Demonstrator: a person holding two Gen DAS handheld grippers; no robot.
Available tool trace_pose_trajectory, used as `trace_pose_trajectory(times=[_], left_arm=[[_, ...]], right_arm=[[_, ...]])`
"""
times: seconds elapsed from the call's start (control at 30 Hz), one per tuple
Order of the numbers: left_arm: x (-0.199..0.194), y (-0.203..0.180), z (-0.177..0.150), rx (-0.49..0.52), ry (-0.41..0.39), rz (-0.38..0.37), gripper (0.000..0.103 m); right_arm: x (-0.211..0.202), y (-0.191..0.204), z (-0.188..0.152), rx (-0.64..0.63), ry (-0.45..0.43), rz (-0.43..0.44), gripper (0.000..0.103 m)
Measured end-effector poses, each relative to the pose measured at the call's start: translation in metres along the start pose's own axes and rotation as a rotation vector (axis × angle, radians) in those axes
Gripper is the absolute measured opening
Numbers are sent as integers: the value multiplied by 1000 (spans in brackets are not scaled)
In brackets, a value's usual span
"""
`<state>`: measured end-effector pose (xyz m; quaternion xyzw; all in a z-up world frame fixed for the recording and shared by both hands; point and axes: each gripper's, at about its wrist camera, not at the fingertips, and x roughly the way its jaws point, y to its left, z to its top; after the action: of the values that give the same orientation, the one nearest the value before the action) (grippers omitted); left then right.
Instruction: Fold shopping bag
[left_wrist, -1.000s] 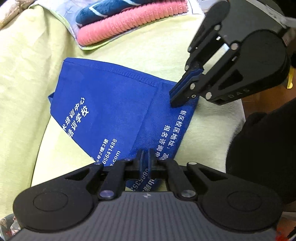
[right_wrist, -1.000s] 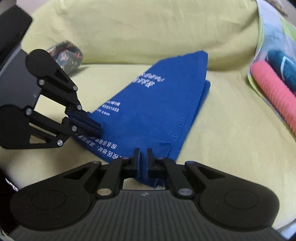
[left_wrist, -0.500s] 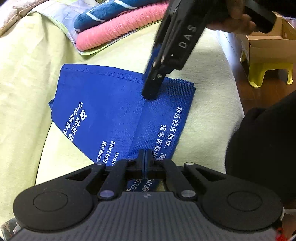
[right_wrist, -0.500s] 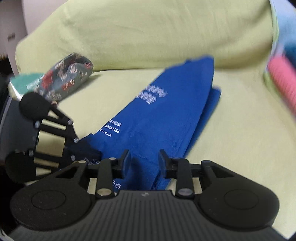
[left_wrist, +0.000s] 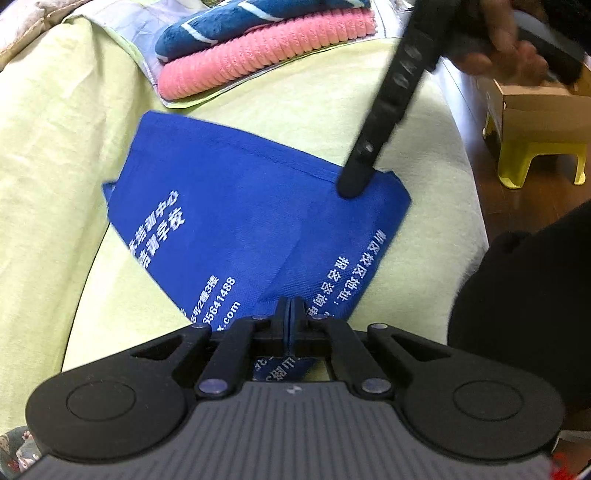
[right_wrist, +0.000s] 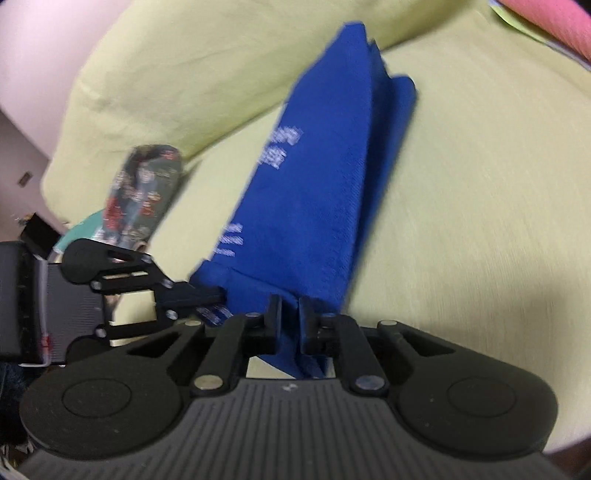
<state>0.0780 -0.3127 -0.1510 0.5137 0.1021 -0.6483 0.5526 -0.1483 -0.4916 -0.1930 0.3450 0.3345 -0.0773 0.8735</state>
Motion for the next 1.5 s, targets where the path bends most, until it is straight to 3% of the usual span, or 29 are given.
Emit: trace_pose_trajectory(times=[0.13, 0.37, 0.6, 0.7, 0.8, 0.87, 1.07, 1.17, 1.23, 1.3, 1.33, 1.4, 1.5], left_arm=[[2, 6, 0, -21, 8, 17, 0], [12, 10, 8, -55, 23, 20, 0], [18, -1, 15, 36, 44, 24, 0], [18, -3, 15, 37, 37, 26, 0], [19, -5, 16, 49, 34, 35, 0], [19, -6, 15, 53, 27, 39, 0], [12, 1, -6, 57, -15, 60, 0], [7, 11, -23, 29, 30, 99, 0], [8, 13, -37, 54, 100, 136, 0], [-5, 14, -44, 63, 99, 148, 3], [-16, 15, -43, 55, 82, 159, 9], [-39, 16, -37, 37, 10, 182, 9], [-46, 10, -22, 30, -58, 121, 10]], right_arm=[[3, 17, -8, -61, 3, -95, 6], [13, 55, -20, -299, 14, -257, 5], [5, 91, -24, -516, -24, -417, 14], [-5, 97, -17, -506, -85, -390, 15], [2, 100, -17, -518, -86, -365, 12], [14, 99, -24, -537, -35, -387, 6], [23, 101, -44, -541, -68, -470, 5], [21, 99, -45, -532, -75, -466, 5], [21, 97, -44, -523, -77, -461, 5], [23, 95, -43, -512, -78, -458, 5], [23, 95, -43, -509, -80, -455, 5], [23, 94, -43, -505, -84, -453, 5], [24, 94, -43, -493, -86, -450, 7]])
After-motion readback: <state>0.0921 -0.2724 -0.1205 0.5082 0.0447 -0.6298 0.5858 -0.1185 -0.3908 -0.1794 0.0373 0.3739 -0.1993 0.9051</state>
